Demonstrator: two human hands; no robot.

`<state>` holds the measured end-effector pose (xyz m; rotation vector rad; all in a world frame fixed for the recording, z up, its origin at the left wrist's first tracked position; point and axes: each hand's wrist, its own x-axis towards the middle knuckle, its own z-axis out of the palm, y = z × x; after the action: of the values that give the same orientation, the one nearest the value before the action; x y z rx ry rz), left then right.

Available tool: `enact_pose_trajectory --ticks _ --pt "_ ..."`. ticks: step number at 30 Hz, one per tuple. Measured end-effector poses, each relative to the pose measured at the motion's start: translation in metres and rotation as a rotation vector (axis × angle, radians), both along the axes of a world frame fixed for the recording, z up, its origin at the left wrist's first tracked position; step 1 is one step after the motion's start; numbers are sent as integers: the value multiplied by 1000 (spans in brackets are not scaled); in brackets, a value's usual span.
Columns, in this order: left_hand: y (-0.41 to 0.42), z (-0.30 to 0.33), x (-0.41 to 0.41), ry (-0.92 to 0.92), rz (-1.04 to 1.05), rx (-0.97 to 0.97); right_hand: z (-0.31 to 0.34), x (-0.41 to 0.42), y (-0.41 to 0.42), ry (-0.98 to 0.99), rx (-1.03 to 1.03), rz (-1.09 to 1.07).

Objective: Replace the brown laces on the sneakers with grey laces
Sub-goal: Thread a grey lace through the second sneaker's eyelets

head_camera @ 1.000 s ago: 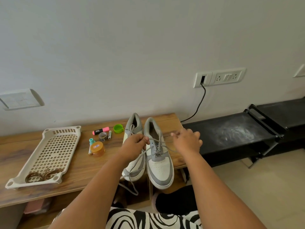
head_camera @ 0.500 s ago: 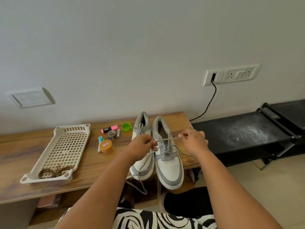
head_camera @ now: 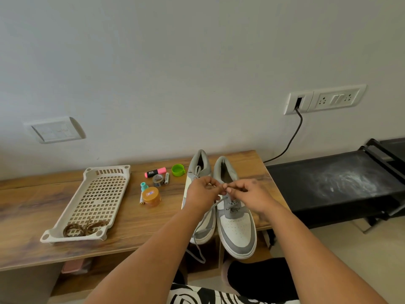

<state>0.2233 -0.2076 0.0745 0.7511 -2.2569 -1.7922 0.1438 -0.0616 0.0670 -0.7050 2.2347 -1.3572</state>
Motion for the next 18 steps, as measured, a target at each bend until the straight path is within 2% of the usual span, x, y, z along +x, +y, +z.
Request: enact_pose_trajectory --ticks 3,4,5,8,9,11,13,18 --pt "2 0 -6 21 34 145 -4 -7 2 83 67 -90" --pt "2 -1 -8 18 38 133 -4 -9 3 131 100 -135" --pt "-1 -4 -9 -1 18 35 -4 -10 5 196 141 -171" --pt "-5 -12 -11 -101 -255 -529 -1 -12 9 336 219 -191" --pt "-3 -14 -11 -137 -346 -655 -1 -12 8 350 227 -172" --pt "0 -17 -11 -184 -455 -765 -2 -10 7 376 245 -126" --pt "2 -18 -12 -179 -486 -812 -6 -9 4 414 256 -105" --pt "-2 -17 -17 -89 -356 -757 -10 -7 -2 477 338 -103"
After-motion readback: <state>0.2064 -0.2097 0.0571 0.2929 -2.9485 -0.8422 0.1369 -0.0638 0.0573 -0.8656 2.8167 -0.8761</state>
